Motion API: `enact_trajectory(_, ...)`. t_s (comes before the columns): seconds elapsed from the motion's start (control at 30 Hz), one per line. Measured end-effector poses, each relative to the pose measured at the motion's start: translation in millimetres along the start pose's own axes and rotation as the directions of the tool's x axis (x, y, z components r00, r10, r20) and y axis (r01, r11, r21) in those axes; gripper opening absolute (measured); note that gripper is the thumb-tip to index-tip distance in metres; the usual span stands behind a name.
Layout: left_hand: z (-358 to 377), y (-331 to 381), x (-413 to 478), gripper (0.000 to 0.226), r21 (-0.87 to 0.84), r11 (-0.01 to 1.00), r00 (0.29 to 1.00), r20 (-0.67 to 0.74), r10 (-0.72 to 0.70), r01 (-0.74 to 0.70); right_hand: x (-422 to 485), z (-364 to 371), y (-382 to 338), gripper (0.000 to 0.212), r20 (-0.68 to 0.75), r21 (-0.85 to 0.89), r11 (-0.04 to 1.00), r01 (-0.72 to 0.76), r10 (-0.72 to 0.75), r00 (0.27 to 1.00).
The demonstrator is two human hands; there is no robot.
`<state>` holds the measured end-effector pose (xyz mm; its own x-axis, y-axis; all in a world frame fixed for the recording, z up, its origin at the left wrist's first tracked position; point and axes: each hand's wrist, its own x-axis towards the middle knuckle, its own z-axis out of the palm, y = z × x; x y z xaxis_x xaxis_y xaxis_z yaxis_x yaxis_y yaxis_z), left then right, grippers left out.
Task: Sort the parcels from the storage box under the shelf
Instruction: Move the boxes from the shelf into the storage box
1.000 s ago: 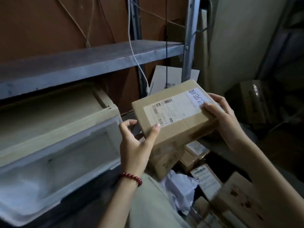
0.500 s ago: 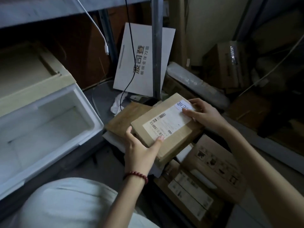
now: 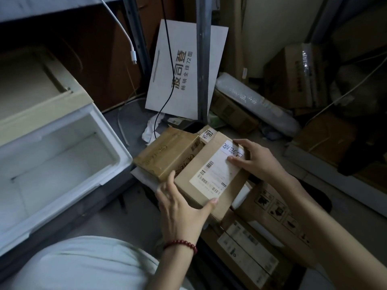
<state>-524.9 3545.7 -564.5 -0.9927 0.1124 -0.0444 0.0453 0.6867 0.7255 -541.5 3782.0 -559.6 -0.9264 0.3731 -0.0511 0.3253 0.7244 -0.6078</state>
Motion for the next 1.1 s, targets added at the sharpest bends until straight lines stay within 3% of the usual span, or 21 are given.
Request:
enact_trajectory(0.1, -2.8, -2.8, 5.3, 0.102, 0.305, 0.937, 0.984, 0.008, 0.177, -0.171, -1.4, 3.4, -5.0, 0.065, -0.033, -0.212, 0.977, 0.036, -0.044, 0.998)
enact_trajectory(0.2, -8.0, -5.1, 9.0, 0.098, 0.455, 0.871, 0.981, 0.038, 0.192, -0.188, -4.7, 8.4, -10.2, 0.072, -0.024, -0.308, 0.95, 0.045, -0.055, 0.998)
enact_trajectory(0.37, -22.1, -5.6, 23.0, 0.073, 0.516, 0.826, 0.974, 0.115, 0.194, -0.226, -4.2, 9.2, -24.9, 0.092, 0.086, -0.341, 0.94, 0.013, 0.017, 0.996)
enact_trajectory(0.57, -53.5, 7.5, 50.4, 0.058, 0.565, 0.782, 0.963, 0.1, 0.25, -0.261, -0.5, -2.5, -56.7, 0.093, 0.111, -0.416, 0.902, 0.117, -0.077, 0.991)
enact_trajectory(0.73, -98.4, 4.5, 60.8, 0.05, 0.609, 0.767, 0.968, 0.003, 0.252, -0.202, 0.2, -2.0, -99.4, 0.081, 0.099, -0.434, 0.87, 0.235, -0.213, 0.972)
enact_trajectory(0.9, -165.1, -23.3, 58.3, 0.05, 0.611, 0.788, 0.947, -0.204, 0.247, -0.074, -1.0, 18.4, -167.4, 0.073, 0.071, -0.344, 0.865, 0.364, -0.363, 0.929)
enact_trajectory(1.1, -244.1, -80.3, 48.9, 0.055, 0.599, 0.788, 0.922, -0.371, 0.111, 0.146, -13.9, 69.9, -271.3, 0.066, 0.026, -0.228, 0.767, 0.6, -0.611, 0.791)
